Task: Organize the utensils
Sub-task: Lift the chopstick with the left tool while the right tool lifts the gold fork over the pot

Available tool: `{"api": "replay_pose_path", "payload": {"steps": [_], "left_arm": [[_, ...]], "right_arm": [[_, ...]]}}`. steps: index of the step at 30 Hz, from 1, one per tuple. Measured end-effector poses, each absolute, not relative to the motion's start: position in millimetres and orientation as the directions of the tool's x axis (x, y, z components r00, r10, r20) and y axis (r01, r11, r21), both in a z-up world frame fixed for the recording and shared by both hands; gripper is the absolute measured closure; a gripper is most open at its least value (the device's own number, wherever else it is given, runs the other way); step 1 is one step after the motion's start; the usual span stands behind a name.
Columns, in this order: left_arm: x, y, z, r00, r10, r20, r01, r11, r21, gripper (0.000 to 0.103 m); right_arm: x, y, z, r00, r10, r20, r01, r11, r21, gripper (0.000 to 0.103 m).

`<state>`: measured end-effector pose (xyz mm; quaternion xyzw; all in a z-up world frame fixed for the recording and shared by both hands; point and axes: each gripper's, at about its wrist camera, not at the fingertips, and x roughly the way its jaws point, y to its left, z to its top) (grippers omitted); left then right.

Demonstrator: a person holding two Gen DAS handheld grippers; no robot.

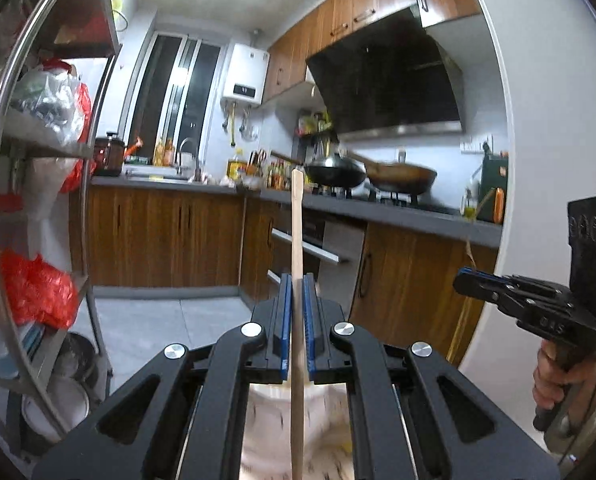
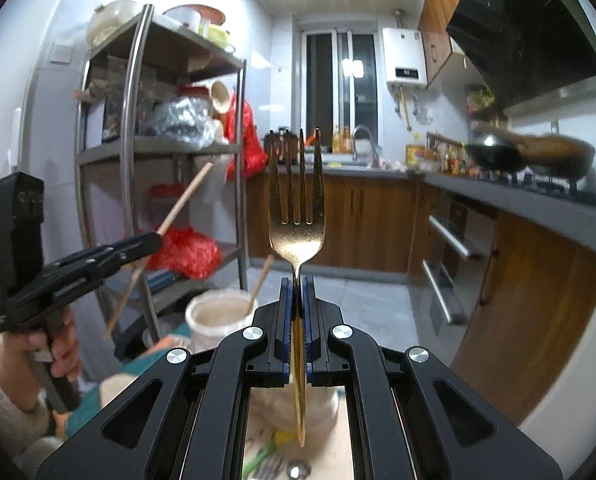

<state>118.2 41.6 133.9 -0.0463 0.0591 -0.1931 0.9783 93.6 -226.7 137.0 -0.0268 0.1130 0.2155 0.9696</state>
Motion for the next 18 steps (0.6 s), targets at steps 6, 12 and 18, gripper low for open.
{"api": "replay_pose_path", "payload": {"steps": [6, 12, 18], "left_arm": [[169.5, 36.6, 144.9, 0.926, -0.375, -0.050, 0.362, 0.917, -0.167, 0.097], [205.1, 27.0, 122.2, 0.941, -0.329, -0.076, 0.312, 0.933, -0.181, 0.097], [212.3, 28.7, 98.1, 0.936, -0.333, -0.113, 0.309, 0.933, -0.186, 0.097]], "right_arm": [[120.2, -221.3, 159.0, 0.897, 0.411, -0.163, -0.412, 0.911, 0.029, 0.097], [152.4, -212.3, 144.7, 0.897, 0.411, -0.165, -0.403, 0.912, 0.079, 0.097], [174.1, -205.2, 111.6, 0.877, 0.417, -0.238, -0.404, 0.909, 0.107, 0.097]]}}
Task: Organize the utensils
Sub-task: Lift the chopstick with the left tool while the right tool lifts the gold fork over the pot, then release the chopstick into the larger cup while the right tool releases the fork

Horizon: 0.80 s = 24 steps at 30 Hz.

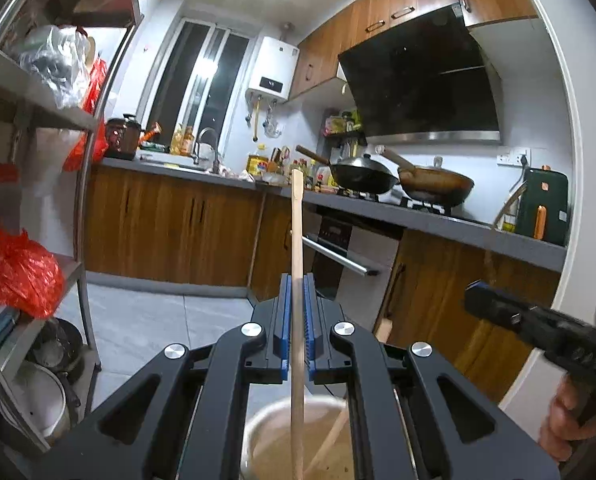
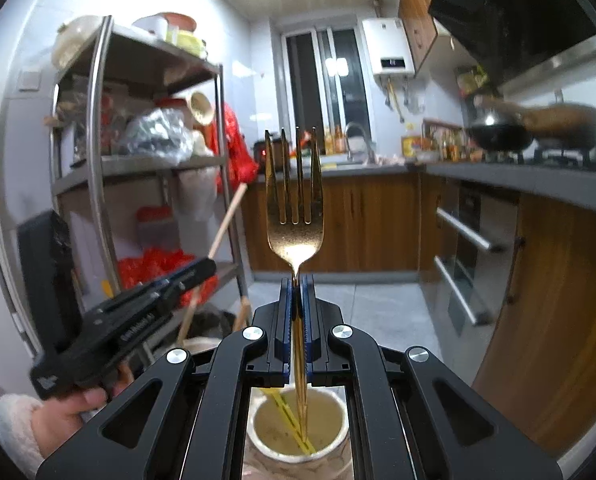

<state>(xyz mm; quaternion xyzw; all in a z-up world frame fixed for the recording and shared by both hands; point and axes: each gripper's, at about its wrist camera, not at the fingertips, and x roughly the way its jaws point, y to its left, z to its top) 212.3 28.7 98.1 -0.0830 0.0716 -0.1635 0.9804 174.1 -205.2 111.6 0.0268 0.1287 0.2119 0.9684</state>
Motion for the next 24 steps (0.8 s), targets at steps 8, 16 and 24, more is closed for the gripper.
{"api": "replay_pose_path", "payload": {"steps": [8, 16, 24], "left_arm": [[180.4, 31.0, 77.9, 0.937, -0.311, -0.157, 0.294, 0.948, -0.120, 0.097], [167.0, 29.5, 65.2, 0.939, -0.266, -0.218, 0.254, 0.964, -0.079, 0.097], [169.8, 36.8, 63.2, 0.939, -0.250, -0.234, 0.231, 0.967, -0.107, 0.097]], "right_arm": [[184.4, -204.9, 80.6, 0.850, 0.411, -0.331, -0.396, 0.911, 0.114, 0.097], [192.9, -211.3, 67.1, 0.841, 0.395, -0.370, -0.367, 0.919, 0.146, 0.097], [195.5, -215.3, 67.4, 0.852, 0.364, -0.377, -0.337, 0.931, 0.138, 0.097]]}}
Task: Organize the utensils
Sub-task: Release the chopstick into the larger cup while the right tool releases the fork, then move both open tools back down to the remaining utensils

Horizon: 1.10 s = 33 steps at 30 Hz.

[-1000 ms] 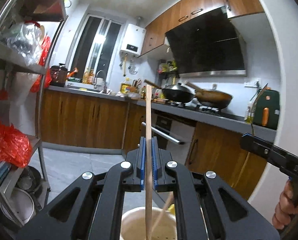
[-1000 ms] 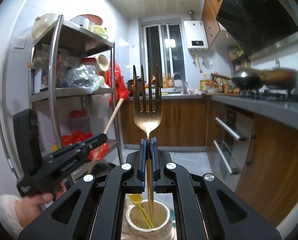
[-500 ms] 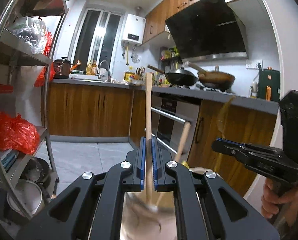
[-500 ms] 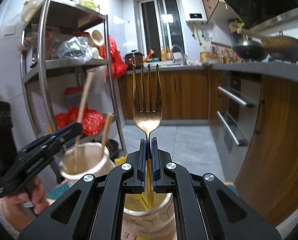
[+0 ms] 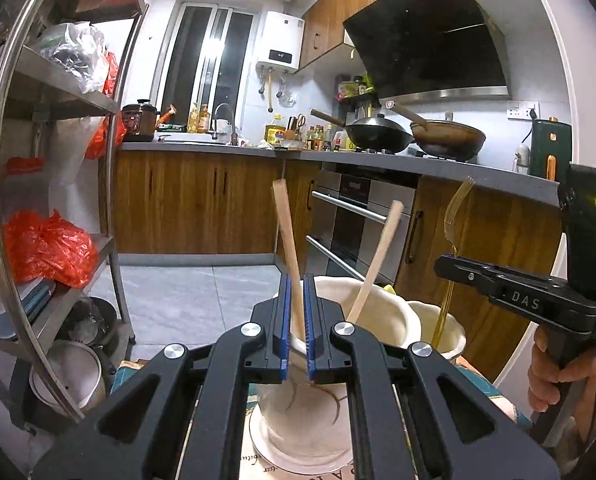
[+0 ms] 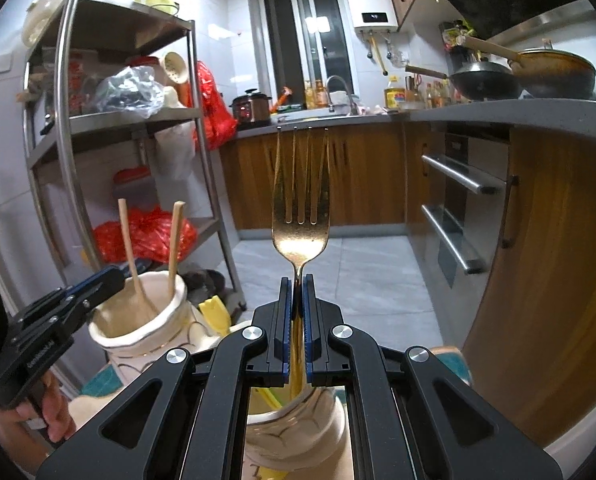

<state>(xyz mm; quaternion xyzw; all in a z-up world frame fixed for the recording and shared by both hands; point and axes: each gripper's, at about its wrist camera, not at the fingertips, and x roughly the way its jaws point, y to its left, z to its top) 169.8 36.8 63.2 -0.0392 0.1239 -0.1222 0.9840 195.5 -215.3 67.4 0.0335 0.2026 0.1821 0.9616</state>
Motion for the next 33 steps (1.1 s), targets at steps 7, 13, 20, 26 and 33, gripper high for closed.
{"api": "replay_pose_path", "payload": {"steps": [7, 13, 20, 26, 33], "left_arm": [[167.2, 34.9, 63.9, 0.948, -0.221, -0.230, 0.205, 0.974, -0.092, 0.096], [157.5, 40.3, 66.0, 0.954, -0.208, -0.215, 0.192, 0.977, -0.093, 0.094], [146.2, 42.6, 63.9, 0.961, -0.179, -0.209, 0.164, 0.983, -0.086, 0.070], [127.7, 44.3, 63.3, 0.961, -0.167, -0.222, 0.149, 0.984, -0.092, 0.033], [96.5, 45.3, 66.2, 0.959, -0.144, -0.245, 0.125, 0.988, -0.092, 0.005]], "right_arm": [[198.3, -218.0, 66.7, 0.854, 0.352, -0.383, -0.322, 0.936, 0.143, 0.097], [198.7, -218.9, 66.9, 0.858, 0.337, -0.386, -0.308, 0.941, 0.138, 0.086], [190.7, -227.6, 70.1, 0.861, 0.338, -0.381, -0.296, 0.941, 0.166, 0.065], [156.4, -236.8, 75.7, 0.865, 0.357, -0.351, -0.316, 0.933, 0.172, 0.026], [110.9, -245.0, 73.1, 0.857, 0.363, -0.366, -0.331, 0.932, 0.147, 0.007]]}}
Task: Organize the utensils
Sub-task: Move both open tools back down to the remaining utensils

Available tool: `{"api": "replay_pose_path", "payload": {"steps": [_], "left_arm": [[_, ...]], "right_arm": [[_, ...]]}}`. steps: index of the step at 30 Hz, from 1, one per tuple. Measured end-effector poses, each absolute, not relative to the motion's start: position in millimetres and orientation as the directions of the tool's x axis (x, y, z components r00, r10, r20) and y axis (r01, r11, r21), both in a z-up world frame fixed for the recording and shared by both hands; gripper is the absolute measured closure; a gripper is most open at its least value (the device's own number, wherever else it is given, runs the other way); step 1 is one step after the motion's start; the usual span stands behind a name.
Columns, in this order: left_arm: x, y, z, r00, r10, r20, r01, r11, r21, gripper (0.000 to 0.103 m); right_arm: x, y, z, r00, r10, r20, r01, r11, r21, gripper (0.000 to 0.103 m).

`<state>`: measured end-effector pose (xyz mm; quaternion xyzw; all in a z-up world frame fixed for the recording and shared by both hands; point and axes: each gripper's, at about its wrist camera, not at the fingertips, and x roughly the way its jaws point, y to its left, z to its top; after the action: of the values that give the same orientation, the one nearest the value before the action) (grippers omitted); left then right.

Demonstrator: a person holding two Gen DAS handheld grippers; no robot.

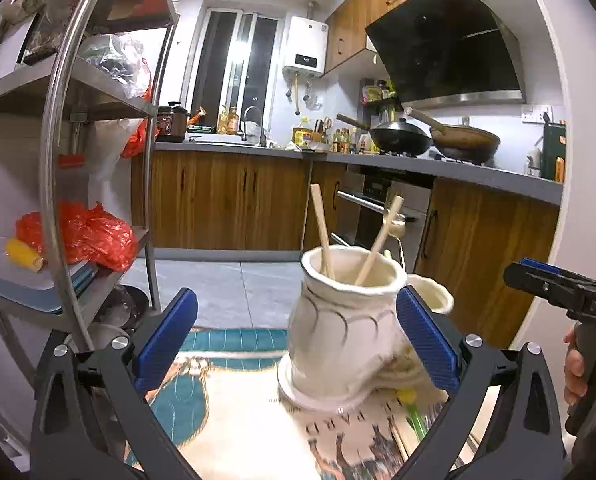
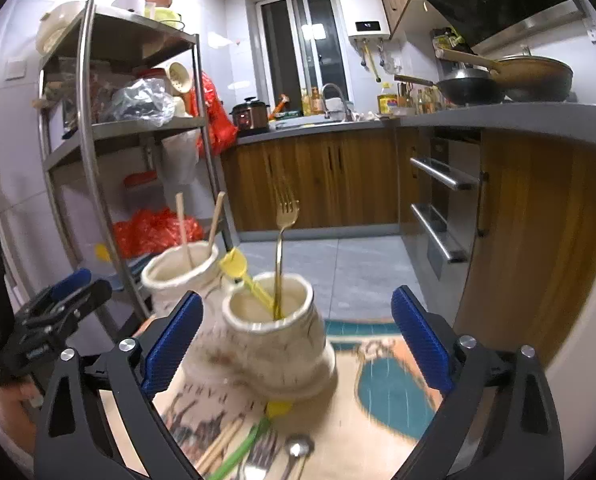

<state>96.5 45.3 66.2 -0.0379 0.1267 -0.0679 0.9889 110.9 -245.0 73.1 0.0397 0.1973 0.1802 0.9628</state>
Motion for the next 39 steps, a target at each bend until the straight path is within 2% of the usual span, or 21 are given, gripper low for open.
{"api": "replay_pose_path", "payload": {"steps": [12, 21, 27, 35, 39], "left_arm": [[49.4, 28.5, 58.8, 0.913, -0.173, -0.368, 0.159, 0.985, -0.069, 0.005], [49.3, -4.6, 12.9, 0.812, -0.192, -0.551, 0.204, 0.978, -0.041, 0.005], [54.6, -14.7, -11.7, 0.757, -0.168, -0.631, 0.209, 0.978, -0.010, 0.006], [60.7, -27.0, -34.0, 0.705, -0.141, -0.695, 0.239, 0.970, 0.045, 0.006], [63.6, -30.9, -42.4, 0.682, -0.122, -0.721, 0.245, 0.967, 0.069, 0.011]], "right_arm": [[63.4, -265.5, 41.1, 0.806, 0.304, -0.507, -0.277, 0.952, 0.130, 0.006], [47.8, -272.6, 15.6, 0.756, 0.279, -0.592, -0.267, 0.957, 0.110, 0.006], [42.7, -274.0, -0.4, 0.731, 0.262, -0.630, -0.267, 0.960, 0.090, 0.006], [46.2, -271.4, -12.9, 0.700, 0.254, -0.668, -0.273, 0.959, 0.079, 0.006], [48.2, -267.0, -19.0, 0.687, 0.243, -0.685, -0.280, 0.958, 0.059, 0.006]]}}
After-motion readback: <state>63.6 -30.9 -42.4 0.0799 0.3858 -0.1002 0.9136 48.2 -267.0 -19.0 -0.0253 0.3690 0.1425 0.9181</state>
